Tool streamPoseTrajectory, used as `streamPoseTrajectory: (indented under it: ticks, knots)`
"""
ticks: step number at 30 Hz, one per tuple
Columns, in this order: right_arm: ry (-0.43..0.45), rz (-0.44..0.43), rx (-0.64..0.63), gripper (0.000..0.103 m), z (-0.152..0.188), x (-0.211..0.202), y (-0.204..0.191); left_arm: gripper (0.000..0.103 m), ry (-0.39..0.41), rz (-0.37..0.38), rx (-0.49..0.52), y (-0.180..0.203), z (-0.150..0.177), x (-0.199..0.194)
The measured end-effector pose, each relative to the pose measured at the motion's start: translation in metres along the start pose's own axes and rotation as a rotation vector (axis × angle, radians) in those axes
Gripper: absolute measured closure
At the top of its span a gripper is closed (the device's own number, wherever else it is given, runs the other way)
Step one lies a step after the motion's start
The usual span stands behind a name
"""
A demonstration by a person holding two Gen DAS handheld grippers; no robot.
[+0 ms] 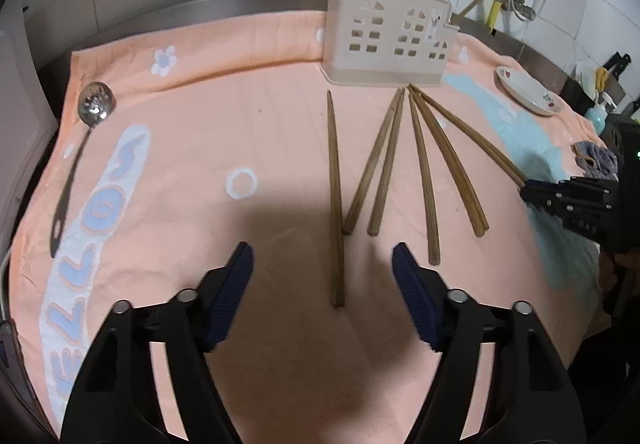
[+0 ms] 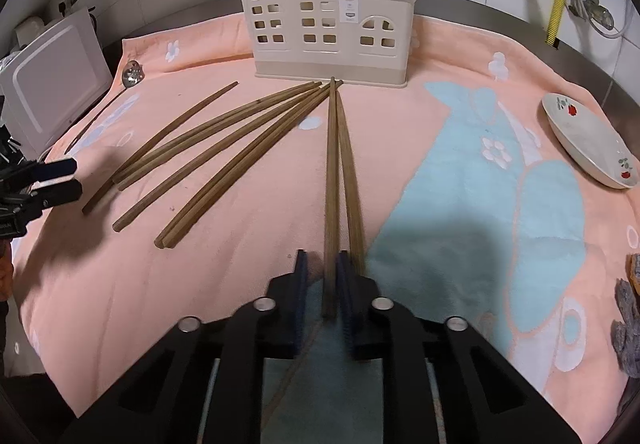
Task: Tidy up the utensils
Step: 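Move both tools back down to the remaining chopsticks on the towel, then close the left tool on a chopstick while the right tool grasps another chopstick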
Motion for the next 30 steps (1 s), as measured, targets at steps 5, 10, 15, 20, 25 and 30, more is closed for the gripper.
streamPoseTrajectory:
  ticks: [5,10,15,20,25,30]
  knots:
    - [0.003,0.009,-0.006,0.094,0.001,-0.001,-0.001,0.057,-0.026,0.000,0.008,0.002,0.002,0.012]
    - [0.007,0.014,-0.011,0.094,0.002,-0.001,-0.003,0.074,-0.040,-0.028,0.035,0.003,0.002,0.022]
    - [0.009,0.012,-0.013,0.094,0.003,-0.001,-0.005,0.082,-0.036,-0.054,0.044,-0.002,0.000,0.026]
    - [0.012,0.011,-0.009,0.094,0.003,-0.001,-0.005,0.083,-0.030,-0.058,0.050,-0.001,-0.001,0.026]
    - [0.021,0.016,-0.005,0.094,0.003,0.000,-0.008,0.087,-0.025,-0.053,0.066,0.003,-0.001,0.030]
    - [0.026,0.025,-0.005,0.094,0.003,0.001,-0.008,0.092,-0.022,-0.051,0.074,0.002,-0.003,0.033]
Point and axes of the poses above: each gripper's, at about its wrist camera, not at the fingertips, and x roughly the way its jaws point, y to its right, z to its underside, the point moved 1 cm from there along x, roughly the way its jaws point, and after that the axes turned 7 degrees about z, right-handed, at the moved point
